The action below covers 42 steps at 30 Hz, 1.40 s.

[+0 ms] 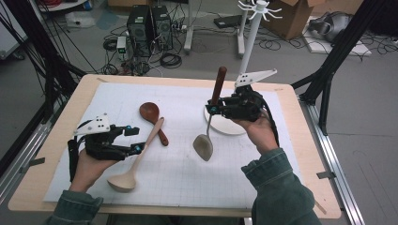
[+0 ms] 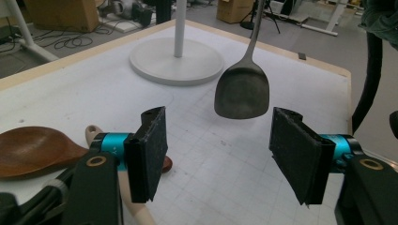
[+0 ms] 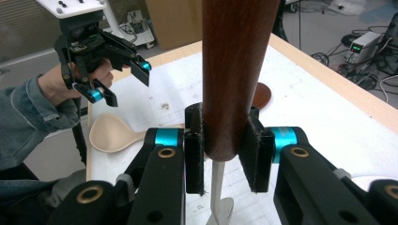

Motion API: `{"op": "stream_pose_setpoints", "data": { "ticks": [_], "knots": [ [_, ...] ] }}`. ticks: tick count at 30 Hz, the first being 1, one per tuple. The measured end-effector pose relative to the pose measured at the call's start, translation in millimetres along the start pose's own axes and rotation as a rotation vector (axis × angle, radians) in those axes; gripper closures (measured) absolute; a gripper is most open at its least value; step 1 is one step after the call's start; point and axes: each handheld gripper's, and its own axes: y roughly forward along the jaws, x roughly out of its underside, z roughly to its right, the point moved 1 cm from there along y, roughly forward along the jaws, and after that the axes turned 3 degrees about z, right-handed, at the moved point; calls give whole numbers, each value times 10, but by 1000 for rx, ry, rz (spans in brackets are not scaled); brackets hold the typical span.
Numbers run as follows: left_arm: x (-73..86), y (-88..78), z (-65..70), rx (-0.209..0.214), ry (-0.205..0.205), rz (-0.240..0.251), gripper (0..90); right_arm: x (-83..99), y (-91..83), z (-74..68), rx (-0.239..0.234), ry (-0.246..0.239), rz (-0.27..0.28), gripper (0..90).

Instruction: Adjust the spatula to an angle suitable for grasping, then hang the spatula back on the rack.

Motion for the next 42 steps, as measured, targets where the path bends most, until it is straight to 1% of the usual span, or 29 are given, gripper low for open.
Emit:
{"op": "stream_pose_setpoints", "data": {
  "ticks": [1, 4, 5, 7, 10, 12, 15, 17, 20, 22, 23, 25, 27, 28, 29, 31, 35, 36, 37, 39, 41, 42],
  "knots": [
    [-3, -19, -4, -4, 0, 5, 362, -8, -7, 29, 1, -2, 0, 735],
    [-3, -77, -33, -22, 1, 5, 352, -18, -8, 53, 0, -2, -3, 735],
    [1, -97, -46, -25, -4, 8, 349, -25, -9, 70, 5, -5, -3, 735],
    [4, -129, -61, -27, -8, 16, 339, -46, -20, 117, -8, 8, -2, 734],
    [10, -160, -81, -40, -13, 20, 330, -64, -27, 144, -7, 8, -3, 735],
    [17, -170, -92, -39, -15, 20, 322, -104, -60, 172, 6, 7, -9, 735],
    [18, -179, -102, -45, -19, 19, 312, -132, -83, 198, 11, 1, -8, 735],
    [15, -186, -106, -49, -17, 20, 306, -183, -124, 225, 28, -5, -10, 735],
    [18, -202, -115, -55, -18, 22, 304, -215, -147, 238, 39, -1, -7, 735],
    [14, -214, -119, -52, -22, 24, 302, -240, -162, 259, 39, -4, 0, 734],
    [12, -220, -124, -56, -17, 23, 302, -257, -174, 268, 38, 3, -4, 734],
    [11, -226, -123, -54, -20, 27, 301, -313, -182, 301, 47, -3, -19, 735],
    [10, -234, -127, -57, -18, 25, 301, -340, -188, 313, 54, -8, -21, 735],
    [10, -236, -132, -57, -17, 26, 299, -398, -205, 340, 57, -12, -23, 734],
    [9, -237, -133, -56, -20, 26, 299, -398, -205, 340, 57, -12, -23, 734],
    [10, -245, -139, -58, -19, 24, 295, -478, -242, 385, 65, -5, -21, 734],
    [14, -256, -146, -62, -25, 31, 289, -536, -276, 440, 72, -13, -19, 734],
    [16, -257, -144, -63, -29, 34, 280, -573, -299, 477, 77, -7, -32, 734],
    [16, -258, -143, -67, -31, 35, 278, -587, -305, 490, 78, -10, -33, 734],
    [17, -259, -148, -67, -27, 31, 274, -604, -318, 507, 80, -12, -35, 734],
    [23, -258, -153, -75, -32, 30, 258, -646, -352, 557, 86, -12, -37, 734],
    [26, -261, -159, -76, -33, 24, 258, -646, -352, 557, 86, -12, -37, 734]
  ]
}}
